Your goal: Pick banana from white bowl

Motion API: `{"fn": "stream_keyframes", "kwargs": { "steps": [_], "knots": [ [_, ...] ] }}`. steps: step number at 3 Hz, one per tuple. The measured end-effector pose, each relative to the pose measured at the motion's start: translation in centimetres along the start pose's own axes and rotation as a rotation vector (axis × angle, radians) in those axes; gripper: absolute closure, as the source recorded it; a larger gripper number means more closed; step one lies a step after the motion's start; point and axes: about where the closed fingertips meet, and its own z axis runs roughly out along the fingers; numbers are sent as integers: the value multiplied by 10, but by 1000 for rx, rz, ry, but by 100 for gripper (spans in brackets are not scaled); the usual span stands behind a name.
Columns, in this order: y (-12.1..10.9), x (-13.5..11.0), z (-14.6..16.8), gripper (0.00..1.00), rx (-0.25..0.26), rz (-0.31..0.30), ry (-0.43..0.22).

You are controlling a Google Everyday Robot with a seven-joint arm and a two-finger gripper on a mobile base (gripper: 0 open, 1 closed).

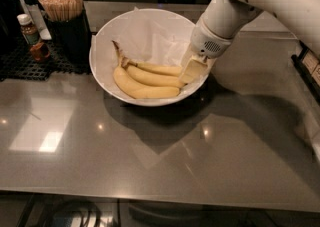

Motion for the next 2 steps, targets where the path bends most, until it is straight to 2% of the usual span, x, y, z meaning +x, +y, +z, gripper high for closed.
{"fn": "stream_keyframes", "kwargs": {
  "steps": [2],
  "knots": [
    [7, -9, -12, 100, 38, -47, 62]
  ]
}}
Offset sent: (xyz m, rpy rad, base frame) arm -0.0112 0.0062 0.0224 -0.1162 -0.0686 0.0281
